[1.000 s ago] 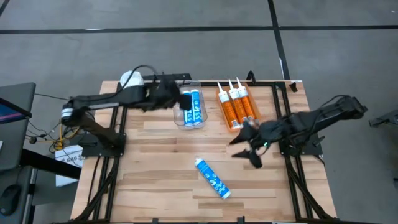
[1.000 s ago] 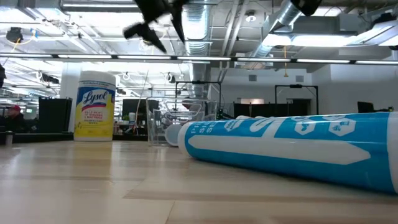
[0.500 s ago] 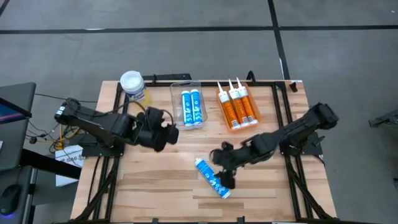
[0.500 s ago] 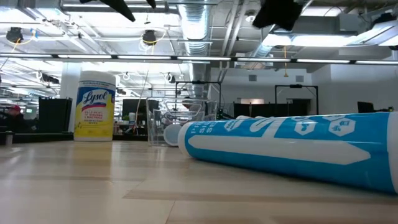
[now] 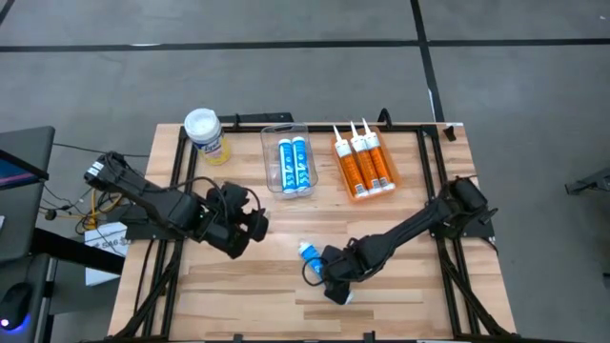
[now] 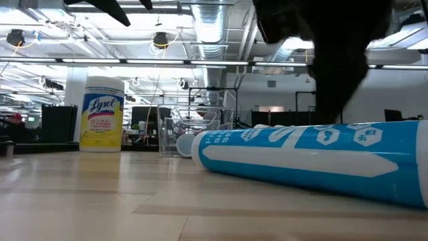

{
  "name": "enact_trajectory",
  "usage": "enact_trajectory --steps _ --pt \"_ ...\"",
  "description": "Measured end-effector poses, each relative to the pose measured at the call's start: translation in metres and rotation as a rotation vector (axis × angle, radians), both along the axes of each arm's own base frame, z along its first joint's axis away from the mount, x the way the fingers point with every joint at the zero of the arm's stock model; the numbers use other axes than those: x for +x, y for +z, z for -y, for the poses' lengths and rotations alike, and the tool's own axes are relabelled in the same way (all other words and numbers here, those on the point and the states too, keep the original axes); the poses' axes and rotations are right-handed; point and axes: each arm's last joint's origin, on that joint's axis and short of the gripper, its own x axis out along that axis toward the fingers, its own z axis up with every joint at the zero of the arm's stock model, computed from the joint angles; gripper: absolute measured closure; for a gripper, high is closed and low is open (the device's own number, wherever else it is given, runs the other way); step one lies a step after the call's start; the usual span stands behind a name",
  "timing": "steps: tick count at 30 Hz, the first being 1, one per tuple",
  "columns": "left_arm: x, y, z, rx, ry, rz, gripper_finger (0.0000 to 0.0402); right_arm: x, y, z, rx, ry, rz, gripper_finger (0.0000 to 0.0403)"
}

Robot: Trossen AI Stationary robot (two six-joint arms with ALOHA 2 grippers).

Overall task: Pick & place silicon tubes, Sealant and Lysol wipes
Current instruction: Put the blue sealant into the transparent bin

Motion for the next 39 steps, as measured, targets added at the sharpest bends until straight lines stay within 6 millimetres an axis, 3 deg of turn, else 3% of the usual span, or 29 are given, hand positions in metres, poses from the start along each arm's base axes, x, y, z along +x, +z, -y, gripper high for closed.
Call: enact_trajectory --steps 12,26,31,33,37,39 --pt "-0.002 -0.002 0.005 0.001 -0.007 0.006 0.0133 0.009 -0.016 -0.007 0.064 -0.01 -0.002 0.0148" --pt "-0.003 -0.003 0.005 0.006 -0.007 -0.003 0.0133 0.016 -0.062 -0.011 0.065 -0.027 -0.126 0.0148" --pt "-0.003 -0.003 0.005 0.006 -0.008 -0.004 0.0133 0.016 -0.059 -0.007 0.057 -0.06 -0.129 0.0182" --pt "-0.003 -0.003 0.005 0.006 -0.007 -0.004 0.0133 0.016 -0.051 -0.005 0.052 -0.051 -0.1 0.02" --pt "-0.003 -0.003 0.005 0.004 -0.007 0.0 0.0133 0.013 -0.038 0.004 0.0 -0.05 -0.067 0.02" --pt "-0.003 -0.002 0.005 0.002 -0.008 0.002 0.0133 0.016 -0.022 0.011 -0.003 -0.061 -0.001 0.02"
